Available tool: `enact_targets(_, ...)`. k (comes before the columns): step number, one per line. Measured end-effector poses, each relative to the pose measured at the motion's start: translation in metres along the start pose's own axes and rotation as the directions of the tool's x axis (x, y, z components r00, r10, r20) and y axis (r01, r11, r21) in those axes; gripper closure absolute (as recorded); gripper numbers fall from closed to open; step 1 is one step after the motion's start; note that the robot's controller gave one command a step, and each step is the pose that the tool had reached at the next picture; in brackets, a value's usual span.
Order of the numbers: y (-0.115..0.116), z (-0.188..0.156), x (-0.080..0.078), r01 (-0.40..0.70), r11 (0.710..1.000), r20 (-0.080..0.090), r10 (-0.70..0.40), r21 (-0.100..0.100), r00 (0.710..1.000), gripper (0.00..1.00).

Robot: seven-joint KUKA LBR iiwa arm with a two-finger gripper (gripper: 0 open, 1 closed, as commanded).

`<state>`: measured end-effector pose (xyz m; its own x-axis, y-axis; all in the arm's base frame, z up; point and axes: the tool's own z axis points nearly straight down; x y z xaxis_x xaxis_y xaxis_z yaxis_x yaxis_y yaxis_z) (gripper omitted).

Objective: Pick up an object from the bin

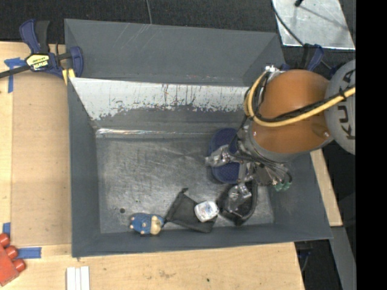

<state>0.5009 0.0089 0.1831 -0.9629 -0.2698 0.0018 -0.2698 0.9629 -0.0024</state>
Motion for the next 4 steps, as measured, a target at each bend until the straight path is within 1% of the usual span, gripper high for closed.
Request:
enact_targets(1, -0.028, 0.06, 0.011, 0.157, 0.988, -0.002, -0.157, -0.003, 0.988, 0.0)
enact_targets(2, 0.015, 0.069, -0.009, 0.048, 0.999, 0.002, -0.048, -0.004, 0.999, 0.0)
enact_targets(3, 0.031, 0.079, 0.004, 0.028, 1.0, 0.001, -0.028, -0.003, 1.0, 0.0)
enact_targets(4, 0.027, 0.065, 0.001, 0.053, 0.999, 0.007, -0.053, -0.001, 0.999, 0.0)
